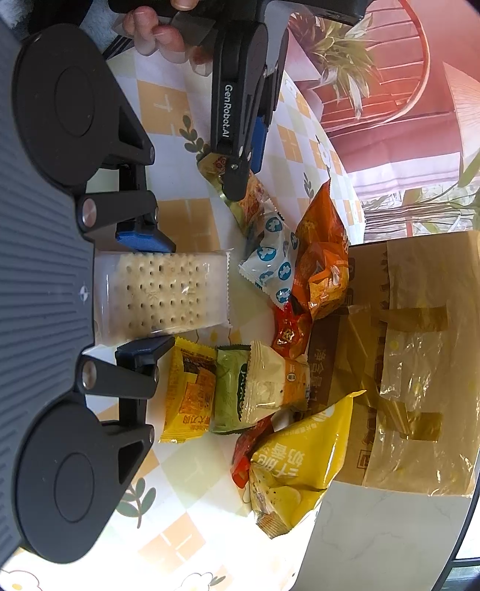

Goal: Organize snacks
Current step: 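Grasp the small yellow-red packet with the left tool while the right grasps the white cracker packet, then lift the yellow-red packet and cracker packet up over the cardboard box with both tools, then open both tools to drop the two packets into the box, then withdraw both open tools from the box back down to the snack pile, then grasp the small yellow packet with the right tool while the left reaches into the pile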

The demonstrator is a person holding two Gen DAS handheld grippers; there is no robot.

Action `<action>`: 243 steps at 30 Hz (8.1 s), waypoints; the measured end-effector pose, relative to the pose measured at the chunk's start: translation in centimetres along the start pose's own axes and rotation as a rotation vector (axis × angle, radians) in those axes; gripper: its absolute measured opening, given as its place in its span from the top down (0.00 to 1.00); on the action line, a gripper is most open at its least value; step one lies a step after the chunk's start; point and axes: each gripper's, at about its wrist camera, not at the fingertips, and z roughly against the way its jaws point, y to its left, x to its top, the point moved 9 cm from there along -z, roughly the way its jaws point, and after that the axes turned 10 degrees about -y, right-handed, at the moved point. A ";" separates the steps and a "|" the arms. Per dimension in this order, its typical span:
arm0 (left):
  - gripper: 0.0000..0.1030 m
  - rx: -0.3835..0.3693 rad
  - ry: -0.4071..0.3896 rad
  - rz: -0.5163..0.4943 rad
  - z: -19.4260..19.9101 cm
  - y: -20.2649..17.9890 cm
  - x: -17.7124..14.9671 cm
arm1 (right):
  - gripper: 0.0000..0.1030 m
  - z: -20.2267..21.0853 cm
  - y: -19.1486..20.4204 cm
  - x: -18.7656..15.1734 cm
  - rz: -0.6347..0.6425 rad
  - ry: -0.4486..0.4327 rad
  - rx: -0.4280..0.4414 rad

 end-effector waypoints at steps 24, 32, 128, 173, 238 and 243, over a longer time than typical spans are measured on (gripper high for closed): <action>0.54 -0.016 0.026 0.003 0.7 0.6 -1.1 | 0.53 0.3 -0.2 -0.2 -0.034 -0.032 0.019; 0.61 -0.008 0.019 -0.037 0.9 0.2 -1.1 | 0.53 0.5 -0.2 -0.3 -0.050 -0.045 0.024; 0.62 -0.016 -0.400 -0.037 3.4 -1.3 29.2 | 0.53 3.1 -8.5 27.2 0.013 -0.394 -0.042; 0.36 0.003 -0.320 0.021 -0.9 0.3 29.3 | 0.33 1.7 -12.0 26.5 -0.047 -0.336 -0.141; 0.36 -0.043 -0.152 0.116 -0.1 -0.9 7.1 | 0.33 3.8 -8.6 5.8 -0.103 -0.242 -0.145; 0.36 -0.054 -0.132 0.107 -0.2 -1.3 6.2 | 0.33 1.6 -6.4 3.4 -0.029 -0.125 -0.097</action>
